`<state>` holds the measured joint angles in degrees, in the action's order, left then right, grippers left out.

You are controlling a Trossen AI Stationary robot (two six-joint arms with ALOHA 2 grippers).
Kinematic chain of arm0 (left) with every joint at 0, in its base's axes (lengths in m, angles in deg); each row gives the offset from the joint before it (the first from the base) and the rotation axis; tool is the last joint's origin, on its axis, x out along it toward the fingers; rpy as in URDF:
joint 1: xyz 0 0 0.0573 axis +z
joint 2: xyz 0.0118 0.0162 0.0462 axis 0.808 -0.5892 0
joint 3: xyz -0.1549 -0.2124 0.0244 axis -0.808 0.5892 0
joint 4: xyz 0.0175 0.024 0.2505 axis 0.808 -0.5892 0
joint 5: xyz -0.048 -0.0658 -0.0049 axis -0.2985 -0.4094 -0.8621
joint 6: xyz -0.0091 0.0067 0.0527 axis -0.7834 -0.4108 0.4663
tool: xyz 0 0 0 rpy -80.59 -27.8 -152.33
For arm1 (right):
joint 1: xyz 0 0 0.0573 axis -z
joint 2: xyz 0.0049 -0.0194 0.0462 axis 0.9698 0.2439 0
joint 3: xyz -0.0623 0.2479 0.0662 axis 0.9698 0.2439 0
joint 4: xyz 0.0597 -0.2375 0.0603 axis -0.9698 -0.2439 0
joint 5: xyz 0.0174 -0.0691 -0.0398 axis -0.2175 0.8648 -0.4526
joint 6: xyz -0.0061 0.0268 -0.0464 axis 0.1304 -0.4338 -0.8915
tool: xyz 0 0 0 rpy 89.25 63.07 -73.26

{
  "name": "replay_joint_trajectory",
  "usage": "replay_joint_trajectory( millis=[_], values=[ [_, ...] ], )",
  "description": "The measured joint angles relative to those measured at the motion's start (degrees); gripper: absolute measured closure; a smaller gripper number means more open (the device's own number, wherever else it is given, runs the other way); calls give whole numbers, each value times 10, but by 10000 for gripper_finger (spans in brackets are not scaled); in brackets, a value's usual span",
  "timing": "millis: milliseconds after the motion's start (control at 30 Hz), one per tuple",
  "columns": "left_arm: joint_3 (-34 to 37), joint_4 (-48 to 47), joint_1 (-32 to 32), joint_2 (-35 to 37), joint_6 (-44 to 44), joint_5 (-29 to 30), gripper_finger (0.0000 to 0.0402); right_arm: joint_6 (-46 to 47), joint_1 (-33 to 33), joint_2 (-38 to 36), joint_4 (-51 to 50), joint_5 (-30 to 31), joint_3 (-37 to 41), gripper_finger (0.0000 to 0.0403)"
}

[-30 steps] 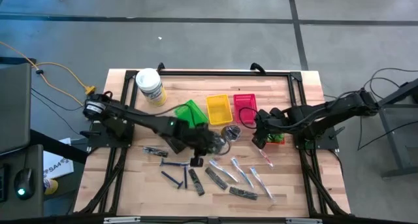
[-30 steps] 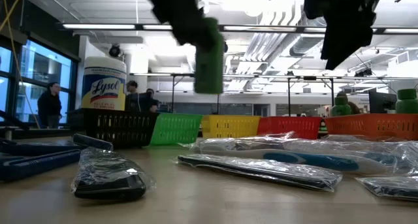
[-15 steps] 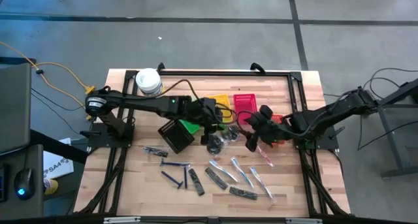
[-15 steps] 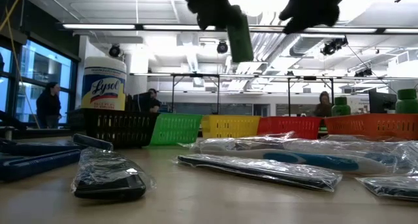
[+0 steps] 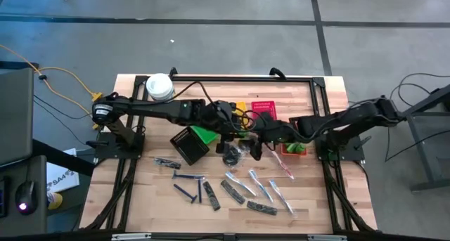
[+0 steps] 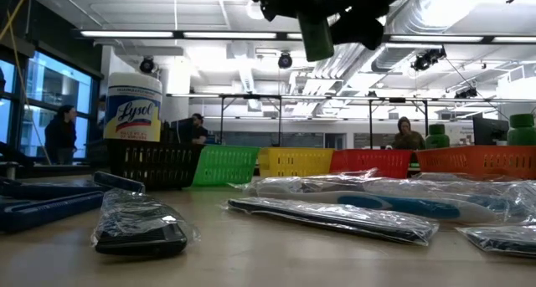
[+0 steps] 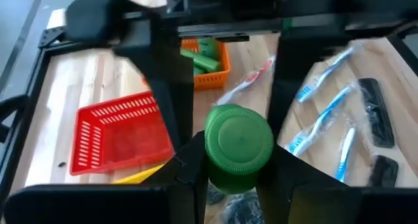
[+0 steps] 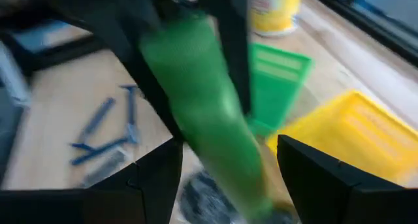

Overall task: Pick & Place Travel size toiletries
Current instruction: Put the green shampoo into the orange bin

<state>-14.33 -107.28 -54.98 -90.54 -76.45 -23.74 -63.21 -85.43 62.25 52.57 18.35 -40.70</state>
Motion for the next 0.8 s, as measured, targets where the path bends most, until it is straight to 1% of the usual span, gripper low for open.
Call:
replay_joint_trajectory(
  millis=[33, 200, 300, 367, 533, 567, 667, 800],
  values=[
    [0, -1, 0, 0, 1, 0, 317, -2, 0, 5, 12, -9, 0, 164],
    [0, 1, 0, 0, 3, -18, 317, -1, 2, 27, 45, -10, 0, 165],
    [0, 1, 0, 0, 4, -20, 317, 0, 4, 36, 63, -12, 0, 182],
    [0, 0, 0, 0, 4, -28, 317, 0, 4, 37, 64, -11, 0, 210],
    [0, 1, 1, 0, -8, -37, 318, -16, 4, 37, 66, -3, 0, 303],
    [0, 1, 1, 0, -9, -37, 317, -17, 4, 37, 66, -3, 0, 316],
    [0, 0, 1, 0, -13, -34, 302, -9, 5, 37, 65, -2, 0, 318],
    [0, -5, 0, 0, -9, -16, 262, 25, 6, 37, 53, 3, 0, 319]
  ],
)
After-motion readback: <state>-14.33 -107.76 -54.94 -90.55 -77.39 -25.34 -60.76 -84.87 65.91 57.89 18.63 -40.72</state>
